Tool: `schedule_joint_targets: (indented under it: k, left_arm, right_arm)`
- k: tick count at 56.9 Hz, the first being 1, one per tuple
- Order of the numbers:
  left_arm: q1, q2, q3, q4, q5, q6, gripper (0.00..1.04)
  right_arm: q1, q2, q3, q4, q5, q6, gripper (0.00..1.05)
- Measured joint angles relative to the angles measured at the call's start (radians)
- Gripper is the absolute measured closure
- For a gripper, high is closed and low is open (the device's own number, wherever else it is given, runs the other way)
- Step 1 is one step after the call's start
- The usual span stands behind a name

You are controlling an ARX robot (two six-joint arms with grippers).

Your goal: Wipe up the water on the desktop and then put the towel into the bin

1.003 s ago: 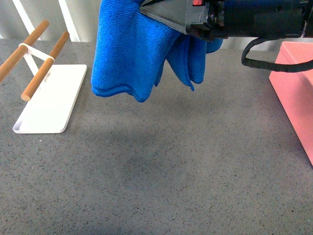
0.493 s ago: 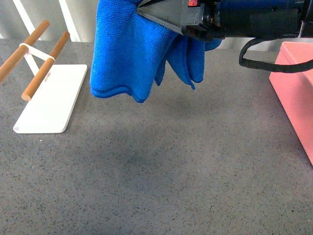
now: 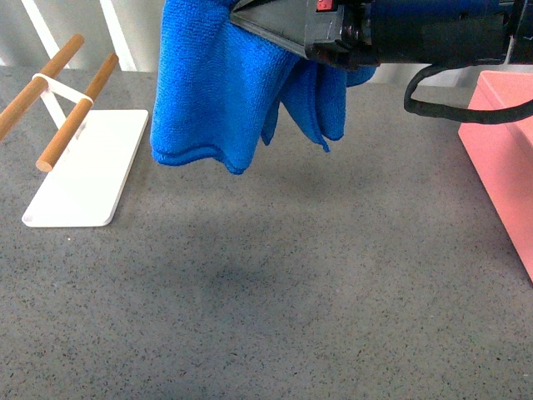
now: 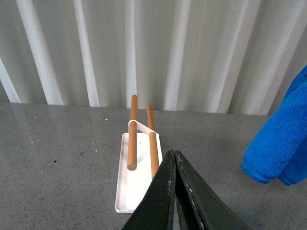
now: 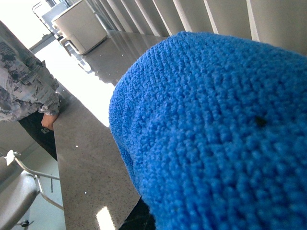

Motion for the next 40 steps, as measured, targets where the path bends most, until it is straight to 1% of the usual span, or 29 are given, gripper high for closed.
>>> schedule_joint_targets:
  k: [11, 32, 34, 36, 40]
  left_arm:
    - [0.0, -0.076, 0.0, -0.075, 0.0, 0.0, 1.01]
    - [0.0, -0.163, 0.0, -0.163, 0.0, 0.0, 1.01]
    - [0.0, -0.195, 0.0, -0.196, 0.0, 0.0, 1.01]
    - [0.0, -0.249, 0.0, -0.279, 0.0, 0.0, 1.01]
    - [0.0, -0.31, 0.0, -0.332, 0.0, 0.0, 1.01]
  right_arm:
    - [0.004, 0.0, 0.0, 0.0, 0.0, 0.0, 1.0]
    - [0.003, 0.0, -0.013, 0.01, 0.016, 0.0, 1.0]
    - [0.002, 0.0, -0.014, 0.011, 0.016, 0.0, 1.0]
    - [0.002, 0.0, -0.015, 0.011, 0.016, 0.0, 1.0]
    - [0.0, 0.0, -0.015, 0.012, 0.015, 0.0, 1.0]
